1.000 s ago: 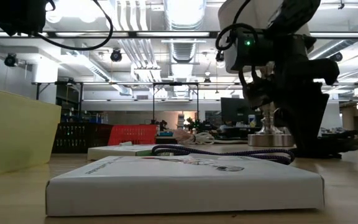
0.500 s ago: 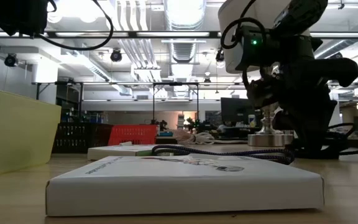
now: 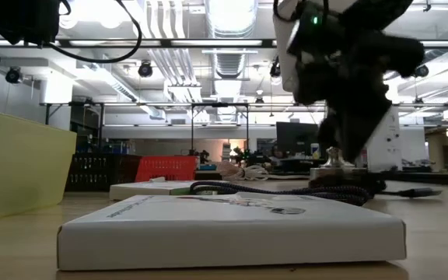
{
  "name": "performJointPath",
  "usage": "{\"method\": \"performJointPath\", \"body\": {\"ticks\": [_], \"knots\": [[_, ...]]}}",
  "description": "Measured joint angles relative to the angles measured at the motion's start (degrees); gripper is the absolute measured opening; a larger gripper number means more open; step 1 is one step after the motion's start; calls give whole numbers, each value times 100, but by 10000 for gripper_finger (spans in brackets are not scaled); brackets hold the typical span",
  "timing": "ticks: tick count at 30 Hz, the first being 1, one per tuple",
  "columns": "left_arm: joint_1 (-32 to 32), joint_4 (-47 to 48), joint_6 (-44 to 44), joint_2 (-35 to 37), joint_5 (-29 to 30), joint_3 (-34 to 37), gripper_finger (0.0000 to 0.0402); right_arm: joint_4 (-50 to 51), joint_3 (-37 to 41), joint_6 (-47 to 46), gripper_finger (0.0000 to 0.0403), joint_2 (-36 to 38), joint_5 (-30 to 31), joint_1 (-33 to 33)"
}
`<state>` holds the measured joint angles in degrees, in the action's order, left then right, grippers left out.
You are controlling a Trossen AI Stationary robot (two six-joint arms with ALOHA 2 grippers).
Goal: Pick and place items into bin
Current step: Put the black charger cable into the yellow bin
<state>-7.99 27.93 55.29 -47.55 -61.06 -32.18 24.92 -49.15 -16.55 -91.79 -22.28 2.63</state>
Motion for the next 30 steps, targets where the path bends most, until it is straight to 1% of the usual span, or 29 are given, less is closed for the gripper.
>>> {"method": "performJointPath", "body": {"ticks": [5,8,11,15,17,20,24,28,30], "knots": [[0,0,0,0,0,0,206,-919,-4,-321,8,460,-4,0],[0,0,0,-2,1,0,206,-1232,-13,-346,8,651,19,0],[0,0,0,-2,0,0,206,-1096,-13,-552,8,762,459,2],[0,4,-2,0,0,0,206,-280,-13,-597,13,780,1231,-4],[0,-3,-2,-2,0,0,206,156,-11,-411,24,747,1376,-2],[0,-1,-2,-2,-1,0,206,495,1,-197,52,676,1377,0],[0,-4,-2,-8,-2,0,206,396,11,83,108,629,1438,-2],[0,-9,0,-3,11,2,206,341,27,115,172,634,2036,-2],[0,4,0,-4,52,2,206,291,70,150,201,634,2133,-23]]}}
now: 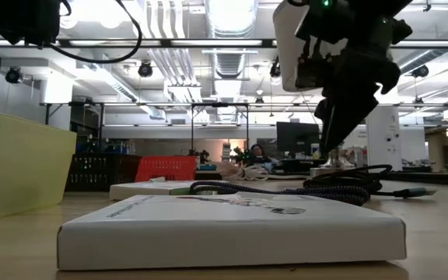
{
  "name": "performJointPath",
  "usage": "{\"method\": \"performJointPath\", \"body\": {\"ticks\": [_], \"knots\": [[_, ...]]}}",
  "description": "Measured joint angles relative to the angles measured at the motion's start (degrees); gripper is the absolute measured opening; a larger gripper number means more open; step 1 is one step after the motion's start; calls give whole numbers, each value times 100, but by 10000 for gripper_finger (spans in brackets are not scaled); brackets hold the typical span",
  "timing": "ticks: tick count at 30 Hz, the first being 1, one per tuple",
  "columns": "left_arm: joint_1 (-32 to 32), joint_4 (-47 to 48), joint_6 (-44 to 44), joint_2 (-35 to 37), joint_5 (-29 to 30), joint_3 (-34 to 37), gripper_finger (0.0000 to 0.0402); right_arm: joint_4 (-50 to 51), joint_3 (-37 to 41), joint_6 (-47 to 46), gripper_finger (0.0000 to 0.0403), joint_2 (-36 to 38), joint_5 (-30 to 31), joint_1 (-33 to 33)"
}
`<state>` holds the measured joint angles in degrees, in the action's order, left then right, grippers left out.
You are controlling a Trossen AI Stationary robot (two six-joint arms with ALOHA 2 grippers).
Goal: Pick and place items into bin
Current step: Put the black charger cable into the yellow bin
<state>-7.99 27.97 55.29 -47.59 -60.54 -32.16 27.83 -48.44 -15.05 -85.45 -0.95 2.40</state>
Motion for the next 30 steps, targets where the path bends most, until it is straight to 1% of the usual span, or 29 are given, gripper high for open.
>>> {"method": "performJointPath", "body": {"ticks": [3,6,9,12,16,19,24,27,30], "knots": [[0,-4,0,2,35,0,206,-42,158,108,231,0,-30,-3],[0,-3,-2,0,90,0,206,-183,345,136,250,0,-37,-3],[0,-3,-2,0,104,0,206,-426,518,136,259,0,-37,-3],[0,-4,-2,0,111,0,206,-756,637,80,259,0,-62,-1],[0,-4,-2,0,136,0,206,-1178,881,64,249,-55,-229,-1],[2,-3,-2,0,252,0,206,-1207,987,-115,237,-106,-222,-1],[2,-28,-7,-27,273,0,206,-1244,1036,-201,210,-326,-236,-1],[2,-48,-6,-50,267,0,206,-1279,975,-184,184,-476,-387,-5],[2,-43,-4,-38,277,0,206,-1290,856,-302,142,-615,-464,1]]}}
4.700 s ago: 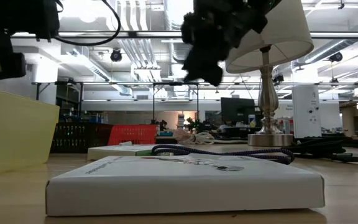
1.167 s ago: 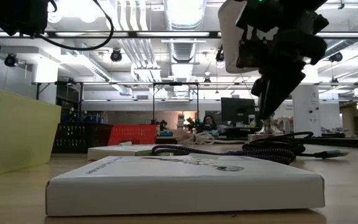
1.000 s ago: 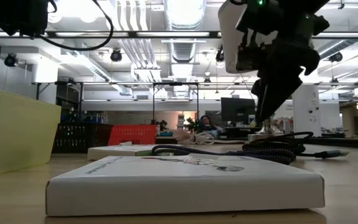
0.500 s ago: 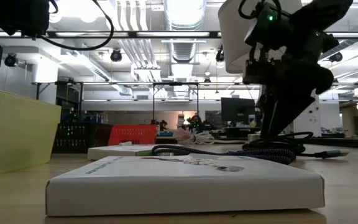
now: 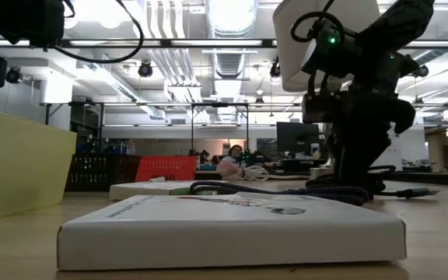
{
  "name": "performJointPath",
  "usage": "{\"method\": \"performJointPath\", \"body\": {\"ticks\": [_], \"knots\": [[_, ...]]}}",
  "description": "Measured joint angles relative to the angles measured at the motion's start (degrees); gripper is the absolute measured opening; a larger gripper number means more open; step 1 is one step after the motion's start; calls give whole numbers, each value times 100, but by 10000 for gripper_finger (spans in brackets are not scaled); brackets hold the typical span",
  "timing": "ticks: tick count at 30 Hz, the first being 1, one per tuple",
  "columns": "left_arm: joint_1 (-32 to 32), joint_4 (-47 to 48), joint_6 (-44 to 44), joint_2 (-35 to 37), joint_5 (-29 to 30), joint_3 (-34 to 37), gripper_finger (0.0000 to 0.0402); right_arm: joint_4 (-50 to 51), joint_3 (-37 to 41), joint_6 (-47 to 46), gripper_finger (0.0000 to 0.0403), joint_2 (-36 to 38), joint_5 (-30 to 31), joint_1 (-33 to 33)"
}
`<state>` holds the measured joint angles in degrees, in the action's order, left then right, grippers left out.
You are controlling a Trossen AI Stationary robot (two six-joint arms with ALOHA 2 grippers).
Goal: Pick and place items into bin
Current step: Put the black charger cable into the yellow bin
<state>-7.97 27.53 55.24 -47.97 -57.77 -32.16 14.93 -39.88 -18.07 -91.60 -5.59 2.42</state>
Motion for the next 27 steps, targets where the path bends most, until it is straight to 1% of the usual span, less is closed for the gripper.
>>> {"method": "performJointPath", "body": {"ticks": [3,5,6,10,15,17,19,21,25,27], "knots": [[0,-3,-13,5,18,0,206,33,-111,-32,82,-30,-53,5],[-2,-11,-58,18,147,0,206,16,-175,-40,35,-7,-90,11],[0,-12,-124,21,239,0,206,-16,-233,-45,23,21,-91,11],[-2,-277,-607,44,780,0,206,-118,-476,-214,14,101,-66,7],[0,-1220,-1223,69,1917,0,206,-787,-793,-462,11,134,-47,24],[0,-1619,-1472,75,2477,0,206,-1083,-939,-578,11,138,75,30],[0,-1927,-1773,77,3115,0,206,-1363,-1115,-716,10,136,398,53],[0,-2087,-2085,77,3821,0,206,-1599,-1355,-776,10,136,894,89],[1,-2349,-2708,71,5236,0,206,-1699,-1837,-837,10,138,2334,207],[2,-2586,-2931,40,5931,0,206,-1724,-2082,-828,9,138,2954,256]]}}
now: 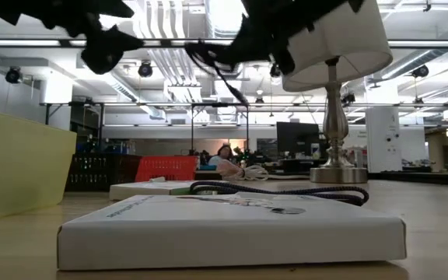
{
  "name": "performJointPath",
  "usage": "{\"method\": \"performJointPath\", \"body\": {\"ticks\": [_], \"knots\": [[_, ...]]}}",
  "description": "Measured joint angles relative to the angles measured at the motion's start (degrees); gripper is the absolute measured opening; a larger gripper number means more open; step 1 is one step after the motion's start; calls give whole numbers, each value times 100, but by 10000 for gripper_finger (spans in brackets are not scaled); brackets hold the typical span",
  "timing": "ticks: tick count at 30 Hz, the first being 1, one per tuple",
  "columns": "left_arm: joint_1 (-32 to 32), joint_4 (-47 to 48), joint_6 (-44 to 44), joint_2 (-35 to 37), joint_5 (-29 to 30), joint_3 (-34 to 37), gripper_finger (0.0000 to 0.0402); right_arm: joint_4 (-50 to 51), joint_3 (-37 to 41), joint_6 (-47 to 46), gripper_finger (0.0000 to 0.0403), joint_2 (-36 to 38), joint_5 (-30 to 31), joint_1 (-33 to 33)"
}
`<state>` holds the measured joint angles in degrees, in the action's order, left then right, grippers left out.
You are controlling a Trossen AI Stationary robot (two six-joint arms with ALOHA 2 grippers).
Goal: Pick and place items into bin
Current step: Put the black charger cable into the yellow bin
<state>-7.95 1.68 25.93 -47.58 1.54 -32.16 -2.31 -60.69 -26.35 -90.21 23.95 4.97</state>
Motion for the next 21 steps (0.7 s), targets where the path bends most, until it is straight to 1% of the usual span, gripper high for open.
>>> {"method": "performJointPath", "body": {"ticks": [3,5,7,9,12,17,21], "knots": [[0,-470,-415,-76,745,0,206,9,-298,152,9,4,616,51],[0,-762,-745,-130,993,0,206,22,-456,401,9,4,805,79],[8,-1140,-1052,-223,1112,0,206,13,-572,559,9,4,869,79],[11,-1478,-1175,-339,1220,0,206,14,-631,583,10,4,917,79],[66,-1793,-1180,-550,1352,0,206,-2,-683,608,11,4,929,77],[186,-2112,-1138,-941,1384,0,206,-21,-718,692,11,4,931,104],[254,-2810,-1126,-1257,1394,0,206,-32,-716,700,11,4,933,105]]}}
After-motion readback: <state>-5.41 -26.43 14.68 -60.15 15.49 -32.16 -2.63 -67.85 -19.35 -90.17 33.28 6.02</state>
